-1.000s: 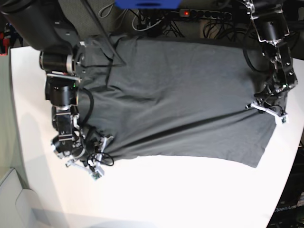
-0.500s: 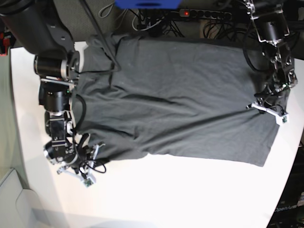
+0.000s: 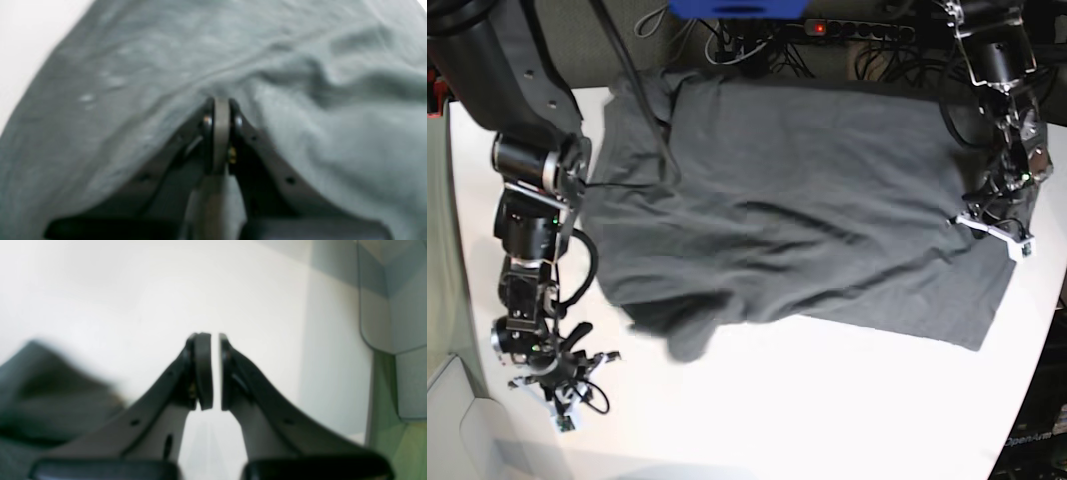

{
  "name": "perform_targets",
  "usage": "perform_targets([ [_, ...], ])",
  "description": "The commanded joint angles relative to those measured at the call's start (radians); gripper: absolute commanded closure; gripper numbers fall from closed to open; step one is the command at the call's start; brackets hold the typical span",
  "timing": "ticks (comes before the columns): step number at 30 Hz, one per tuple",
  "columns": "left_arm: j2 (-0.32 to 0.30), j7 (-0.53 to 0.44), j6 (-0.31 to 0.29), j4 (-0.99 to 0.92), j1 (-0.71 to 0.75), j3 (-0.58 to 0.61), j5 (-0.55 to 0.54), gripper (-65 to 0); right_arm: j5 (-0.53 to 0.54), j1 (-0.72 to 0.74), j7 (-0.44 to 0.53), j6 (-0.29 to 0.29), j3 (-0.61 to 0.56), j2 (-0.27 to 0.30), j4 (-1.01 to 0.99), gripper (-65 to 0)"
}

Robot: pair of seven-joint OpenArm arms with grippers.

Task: Layout the t-shirt on the table in an organized manner, then fold the t-shirt properly
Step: 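Pull the shirt hem with the right gripper away from the left gripper, then regrasp the shirt side with the right gripper near the collar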

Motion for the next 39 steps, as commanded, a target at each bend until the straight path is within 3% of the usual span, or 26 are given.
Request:
perform_targets([
  [1, 0.013, 0.16, 0.043, -0.027, 0.041, 0.005, 0.061, 0.0, 0.007, 0.039, 0.025, -0.008, 0.0, 0.01, 0.015, -2.3],
  [10, 0.018, 0.16, 0.043, -0.027, 0.041, 0.008, 0.061, 0.0, 0.005, -0.021, 0.025, 0.001, -0.035, -0.016, 0.004, -5.8],
  [16, 0.018, 0.16, 0.043, -0.027, 0.039, 0.005, 0.061, 0.0, 0.004, -0.054, -0.038, 0.172, -0.098, -0.057, 0.047, -6.9],
  [20, 0.015, 0.16, 0.043, -0.027, 0.041, 0.005, 0.061, 0.0, 0.004, -0.123, -0.139, 0.172, -0.115, -0.111, 0.248, -6.9],
  [25, 0.015, 0.16, 0.043, -0.027, 0.036, 0.005, 0.061, 0.0, 0.004, -0.245, -0.195, 0.172, -0.227, -0.128, 0.398, -6.9],
  [32, 0.016, 0.162, 0.043, -0.027, 0.035, 0.003, 0.061, 0.0, 0.002, -0.327, -0.19, 0.172, -0.247, -0.119, 0.348, -6.9],
  [39, 0.018, 0.174, 0.043, -0.025, 0.033, 0.003, 0.061, 0.0, 0.002, -0.326, -0.19, 0.172, -0.252, -0.033, 0.245, -6.9],
])
